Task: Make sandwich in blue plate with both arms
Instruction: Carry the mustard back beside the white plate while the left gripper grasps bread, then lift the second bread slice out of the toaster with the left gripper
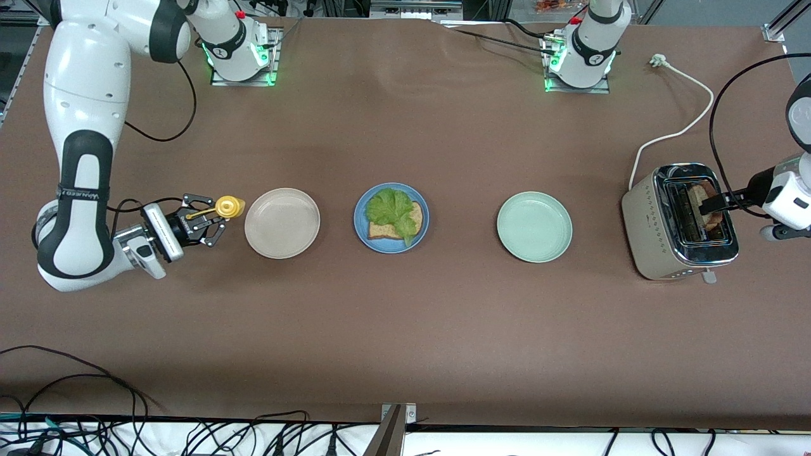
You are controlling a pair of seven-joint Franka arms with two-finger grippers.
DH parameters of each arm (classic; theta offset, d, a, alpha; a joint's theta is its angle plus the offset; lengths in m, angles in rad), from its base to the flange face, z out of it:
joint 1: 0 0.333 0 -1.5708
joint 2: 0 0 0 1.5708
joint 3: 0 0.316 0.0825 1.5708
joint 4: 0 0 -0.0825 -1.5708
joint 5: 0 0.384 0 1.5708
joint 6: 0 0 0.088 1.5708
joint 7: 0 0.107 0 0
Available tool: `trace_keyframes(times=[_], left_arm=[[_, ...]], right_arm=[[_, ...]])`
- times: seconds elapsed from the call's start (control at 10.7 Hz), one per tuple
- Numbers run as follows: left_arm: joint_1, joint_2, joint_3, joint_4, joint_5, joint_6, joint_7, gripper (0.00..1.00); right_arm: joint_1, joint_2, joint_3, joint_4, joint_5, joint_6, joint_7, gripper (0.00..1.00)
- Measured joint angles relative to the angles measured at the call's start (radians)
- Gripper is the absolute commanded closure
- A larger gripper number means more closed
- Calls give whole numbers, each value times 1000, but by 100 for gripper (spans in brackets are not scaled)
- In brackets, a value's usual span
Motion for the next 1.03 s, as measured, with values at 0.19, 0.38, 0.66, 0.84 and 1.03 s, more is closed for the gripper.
trace_keyframes(times=[0.19, 0.38, 0.66, 0.84, 1.03], left_arm=[[2, 25, 5, 0, 17, 15, 0, 51], [3, 45, 8, 0, 50, 17, 0, 82], [3, 50, 8, 2, 58, 18, 1, 100], [1, 50, 8, 7, 58, 18, 2, 100], [1, 46, 7, 14, 58, 18, 3, 100]], right_arm=[[-46, 34, 11, 0, 0, -8, -111, 85], [-65, 49, 12, 1, -8, -9, -197, 85], [-81, 52, 12, 2, -30, -8, -318, 85], [-101, 70, 11, 3, -34, -5, -355, 85], [-122, 97, 11, 3, -34, 0, -371, 85]])
